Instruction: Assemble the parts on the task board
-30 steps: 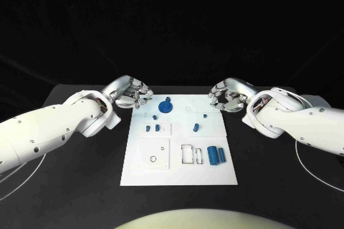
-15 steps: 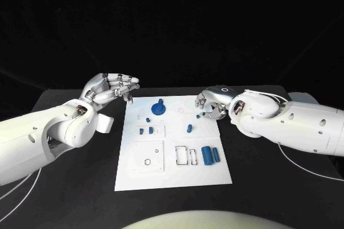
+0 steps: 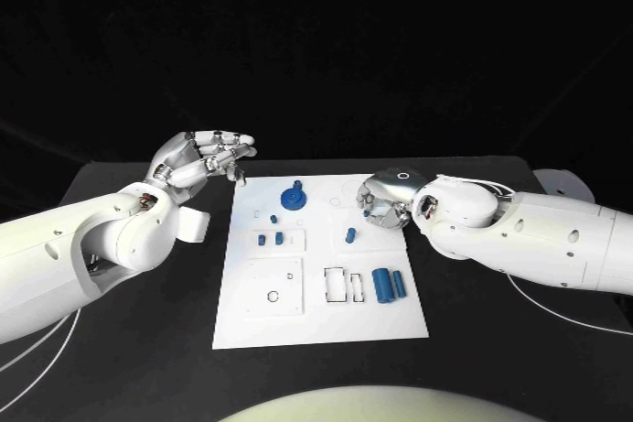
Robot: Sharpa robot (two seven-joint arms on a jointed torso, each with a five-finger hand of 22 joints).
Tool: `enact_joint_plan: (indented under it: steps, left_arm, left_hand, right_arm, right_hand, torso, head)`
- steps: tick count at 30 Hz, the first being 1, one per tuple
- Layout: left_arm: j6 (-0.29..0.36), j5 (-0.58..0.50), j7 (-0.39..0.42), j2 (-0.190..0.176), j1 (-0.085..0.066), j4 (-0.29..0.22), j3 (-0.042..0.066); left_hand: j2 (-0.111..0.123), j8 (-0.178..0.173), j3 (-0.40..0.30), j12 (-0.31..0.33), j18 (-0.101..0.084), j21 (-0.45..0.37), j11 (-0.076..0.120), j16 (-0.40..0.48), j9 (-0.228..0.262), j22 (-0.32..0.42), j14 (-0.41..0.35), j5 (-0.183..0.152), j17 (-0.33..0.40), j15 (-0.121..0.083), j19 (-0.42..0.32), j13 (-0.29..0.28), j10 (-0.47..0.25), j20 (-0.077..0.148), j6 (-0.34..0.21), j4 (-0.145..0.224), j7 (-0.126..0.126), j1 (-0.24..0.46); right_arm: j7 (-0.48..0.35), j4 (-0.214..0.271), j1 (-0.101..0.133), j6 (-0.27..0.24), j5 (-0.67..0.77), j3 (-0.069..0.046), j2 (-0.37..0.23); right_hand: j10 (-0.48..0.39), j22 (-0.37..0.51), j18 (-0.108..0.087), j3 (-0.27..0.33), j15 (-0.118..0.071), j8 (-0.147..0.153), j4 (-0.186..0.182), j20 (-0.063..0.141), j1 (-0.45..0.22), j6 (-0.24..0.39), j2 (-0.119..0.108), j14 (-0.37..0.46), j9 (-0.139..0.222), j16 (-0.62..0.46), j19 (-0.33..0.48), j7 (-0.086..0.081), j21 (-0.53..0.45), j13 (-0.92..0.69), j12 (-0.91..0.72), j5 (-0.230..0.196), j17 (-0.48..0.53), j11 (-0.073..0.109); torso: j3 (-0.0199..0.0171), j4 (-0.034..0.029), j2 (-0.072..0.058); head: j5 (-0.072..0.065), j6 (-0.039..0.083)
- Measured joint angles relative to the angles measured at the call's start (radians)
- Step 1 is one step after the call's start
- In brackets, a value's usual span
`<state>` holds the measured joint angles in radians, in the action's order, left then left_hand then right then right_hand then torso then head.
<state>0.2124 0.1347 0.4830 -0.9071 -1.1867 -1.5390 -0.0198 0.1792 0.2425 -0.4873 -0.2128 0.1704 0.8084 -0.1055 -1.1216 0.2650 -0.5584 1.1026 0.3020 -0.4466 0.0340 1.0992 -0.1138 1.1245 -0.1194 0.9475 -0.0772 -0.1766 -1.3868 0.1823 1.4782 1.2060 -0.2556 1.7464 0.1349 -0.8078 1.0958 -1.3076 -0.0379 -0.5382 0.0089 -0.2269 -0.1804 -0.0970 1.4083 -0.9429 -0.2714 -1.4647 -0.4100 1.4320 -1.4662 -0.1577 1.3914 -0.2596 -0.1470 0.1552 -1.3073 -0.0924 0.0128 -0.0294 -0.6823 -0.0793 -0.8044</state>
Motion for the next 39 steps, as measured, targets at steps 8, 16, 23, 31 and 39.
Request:
enact_joint_plan:
  steps: [8, 16, 23, 31, 39]
  left_arm:
    - [-0.001, -0.013, 0.001, -0.004, 0.000, -0.002, 0.000]
    - [0.001, -0.017, -0.001, -0.007, 0.000, -0.002, 0.000]
    - [0.002, -0.019, -0.003, -0.008, 0.000, -0.002, 0.000]
    - [0.004, -0.020, -0.008, -0.009, 0.000, -0.003, 0.000]
    - [0.007, -0.021, -0.016, -0.009, 0.000, -0.003, 0.000]
  left_hand:
    - [0.000, 0.000, 0.000, -0.004, 0.000, 0.000, 0.000, 0.000, 0.000, 0.000, 0.000, 0.000, 0.000, 0.000, 0.002, 0.000, 0.000, 0.002, 0.000, 0.000, 0.000, 0.000]
    - [0.000, 0.000, 0.000, -0.004, 0.000, 0.000, 0.000, 0.000, 0.000, 0.001, 0.000, 0.000, 0.001, 0.000, 0.002, 0.000, 0.000, 0.002, 0.000, 0.000, 0.000, 0.000]
    - [0.000, 0.000, 0.000, -0.004, 0.000, 0.000, 0.000, 0.000, 0.000, 0.001, 0.000, 0.000, 0.001, 0.000, 0.002, 0.000, 0.000, 0.002, 0.000, 0.000, 0.000, 0.000]
    - [0.000, 0.000, -0.001, -0.004, 0.000, 0.000, 0.000, 0.000, 0.000, 0.001, 0.000, 0.000, 0.002, 0.000, 0.001, -0.001, 0.000, 0.001, 0.000, 0.007, 0.000, -0.008]
    - [0.000, 0.000, -0.004, -0.008, 0.000, 0.000, -0.006, 0.000, 0.000, 0.001, 0.000, 0.000, 0.004, 0.000, 0.005, -0.001, -0.006, 0.005, -0.004, 0.015, -0.004, -0.008]
  right_arm:
    - [0.005, -0.017, -0.008, 0.006, 0.016, -0.001, 0.011]
    - [0.009, -0.027, -0.012, 0.003, 0.026, -0.005, 0.021]
    - [0.017, -0.033, -0.016, 0.002, 0.034, -0.008, 0.030]
    - [0.033, -0.033, -0.020, 0.003, 0.054, -0.009, 0.039]
    - [0.051, -0.026, -0.022, 0.006, 0.074, -0.009, 0.041]
  right_hand:
    - [0.043, 0.000, 0.000, -0.030, 0.000, 0.000, 0.019, 0.000, 0.008, -0.032, 0.008, 0.000, 0.000, 0.006, 0.000, 0.005, 0.028, 0.021, 0.001, 0.000, -0.001, 0.003]
    - [0.098, 0.000, 0.000, -0.073, -0.006, -0.009, 0.051, 0.000, 0.008, -0.078, 0.040, -0.002, -0.007, 0.006, 0.000, 0.017, 0.074, 0.035, 0.009, -0.018, -0.001, 0.019]
    - [0.114, 0.000, 0.000, -0.080, -0.008, -0.013, 0.058, 0.000, 0.004, -0.090, 0.058, 0.000, -0.015, 0.011, 0.000, 0.019, 0.087, 0.038, 0.013, -0.020, -0.001, 0.024]
    - [0.118, 0.000, 0.000, -0.083, -0.010, -0.013, 0.061, 0.000, 0.000, -0.090, 0.064, -0.002, -0.016, 0.011, 0.000, 0.019, 0.087, 0.040, 0.017, -0.022, 0.000, 0.021]
    - [0.121, 0.000, 0.000, -0.083, -0.011, -0.013, 0.061, 0.000, -0.001, -0.093, 0.065, -0.004, -0.017, 0.011, 0.000, 0.022, 0.087, 0.041, 0.020, -0.022, 0.000, 0.017]
  torso:
    - [-0.0010, 0.0009, 0.000]
    - [-0.0018, 0.0011, 0.000]
    - [-0.0018, 0.0011, 0.000]
    - [-0.0012, 0.0011, 0.000]
    - [-0.0007, 0.0011, 0.001]
  head:
    - [0.000, -0.004]
    - [0.001, -0.006]
    - [-0.003, -0.009]
    - [-0.006, -0.014]
    - [-0.007, -0.018]
